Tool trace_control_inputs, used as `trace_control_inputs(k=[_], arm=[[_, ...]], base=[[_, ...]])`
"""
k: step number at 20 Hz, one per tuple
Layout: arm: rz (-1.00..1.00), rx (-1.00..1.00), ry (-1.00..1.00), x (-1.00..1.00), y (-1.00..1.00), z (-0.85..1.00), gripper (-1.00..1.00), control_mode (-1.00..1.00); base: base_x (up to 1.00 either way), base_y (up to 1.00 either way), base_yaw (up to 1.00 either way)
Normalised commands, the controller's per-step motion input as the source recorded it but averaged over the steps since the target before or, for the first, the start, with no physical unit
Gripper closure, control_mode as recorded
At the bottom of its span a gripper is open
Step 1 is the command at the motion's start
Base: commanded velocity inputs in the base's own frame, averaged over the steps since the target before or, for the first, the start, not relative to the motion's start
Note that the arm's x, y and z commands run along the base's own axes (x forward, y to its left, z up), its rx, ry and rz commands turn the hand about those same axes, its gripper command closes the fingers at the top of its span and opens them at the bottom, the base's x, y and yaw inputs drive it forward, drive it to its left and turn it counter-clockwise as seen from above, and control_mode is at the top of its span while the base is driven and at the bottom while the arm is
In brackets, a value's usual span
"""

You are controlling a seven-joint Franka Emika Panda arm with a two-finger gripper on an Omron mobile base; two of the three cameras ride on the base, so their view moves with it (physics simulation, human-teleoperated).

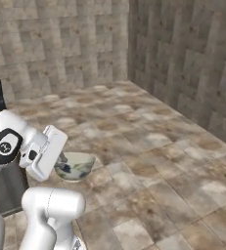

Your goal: Take the smaller bowl and place it next to the appetizer plate on the dining counter , and place the larger bowl next to the plate with cooked food.

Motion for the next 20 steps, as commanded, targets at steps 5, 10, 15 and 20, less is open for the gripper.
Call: trace_control_inputs(k=[5,10,15,20], arm=[[0.0,0.0,0.0,0.0,0.0,0.0,1.0,1.0],[0.0,0.0,0.0,0.0,0.0,0.0,1.0,1.0],[0.0,0.0,0.0,0.0,0.0,0.0,1.0,1.0],[0.0,0.0,0.0,0.0,0.0,0.0,1.0,1.0]], base=[[1.0,-0.15,0.37],[1.0,-0.36,0.38],[1.0,-0.19,0.35],[1.0,0.0,0.36]])
